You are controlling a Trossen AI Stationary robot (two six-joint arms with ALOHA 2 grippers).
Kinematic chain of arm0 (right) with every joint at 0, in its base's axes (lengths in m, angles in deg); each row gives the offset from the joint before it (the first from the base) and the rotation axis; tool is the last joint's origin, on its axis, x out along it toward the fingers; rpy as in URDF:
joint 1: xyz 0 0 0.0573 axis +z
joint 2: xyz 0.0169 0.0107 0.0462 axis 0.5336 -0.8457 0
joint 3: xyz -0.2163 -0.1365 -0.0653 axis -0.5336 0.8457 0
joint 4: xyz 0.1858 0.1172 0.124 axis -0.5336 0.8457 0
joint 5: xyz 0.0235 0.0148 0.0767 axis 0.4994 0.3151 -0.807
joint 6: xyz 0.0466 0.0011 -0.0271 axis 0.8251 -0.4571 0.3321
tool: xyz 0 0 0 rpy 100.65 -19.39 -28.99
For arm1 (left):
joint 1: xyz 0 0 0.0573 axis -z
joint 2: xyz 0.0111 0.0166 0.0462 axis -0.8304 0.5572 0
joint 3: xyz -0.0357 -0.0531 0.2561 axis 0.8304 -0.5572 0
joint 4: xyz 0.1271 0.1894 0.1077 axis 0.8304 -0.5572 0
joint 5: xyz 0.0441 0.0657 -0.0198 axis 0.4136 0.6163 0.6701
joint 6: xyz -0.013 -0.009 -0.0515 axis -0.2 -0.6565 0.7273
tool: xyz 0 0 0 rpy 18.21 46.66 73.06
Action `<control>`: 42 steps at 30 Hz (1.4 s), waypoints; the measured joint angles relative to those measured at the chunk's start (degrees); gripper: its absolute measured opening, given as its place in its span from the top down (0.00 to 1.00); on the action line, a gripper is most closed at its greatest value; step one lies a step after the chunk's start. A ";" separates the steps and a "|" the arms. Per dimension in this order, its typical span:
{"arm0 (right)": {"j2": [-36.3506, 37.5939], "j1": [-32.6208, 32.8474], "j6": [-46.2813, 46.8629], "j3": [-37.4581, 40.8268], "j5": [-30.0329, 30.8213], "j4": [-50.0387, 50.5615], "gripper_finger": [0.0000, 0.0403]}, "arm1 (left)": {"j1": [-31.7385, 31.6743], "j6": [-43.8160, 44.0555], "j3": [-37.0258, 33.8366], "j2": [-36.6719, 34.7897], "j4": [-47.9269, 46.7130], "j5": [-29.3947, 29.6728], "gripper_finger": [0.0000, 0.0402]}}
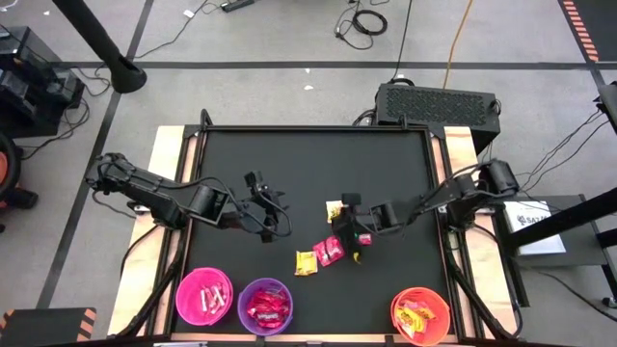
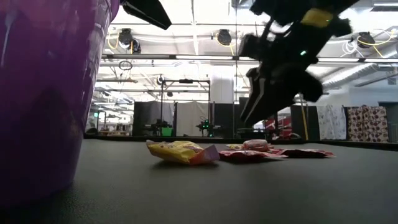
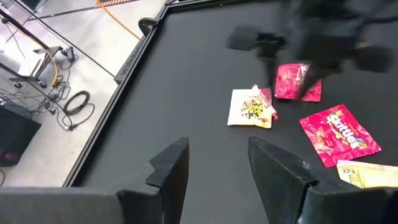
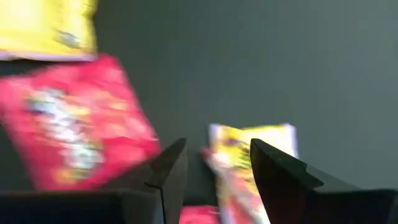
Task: Sort candy by brand, put in halloween buckets
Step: Put the orange candy into the pink bucket
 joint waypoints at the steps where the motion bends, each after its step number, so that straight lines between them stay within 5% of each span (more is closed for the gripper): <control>1: 0.00 -1.34 -1.00 0.00 -0.81 0.80 0.59 | 0.02 0.00 0.00 0.00 0.00 0.00 0.57; 10: 0.00 -6.75 -3.38 0.00 -11.18 8.22 0.59 | 0.02 0.01 0.00 0.00 -1.12 -1.48 0.57; 34: -2.62 -9.11 -2.46 0.09 -16.22 8.63 0.59 | -0.22 0.07 0.00 0.00 -0.83 -1.70 0.57; 42: -2.62 -9.53 -0.79 0.09 -14.37 8.63 0.72 | -0.22 0.07 0.00 0.00 -0.83 -1.70 0.57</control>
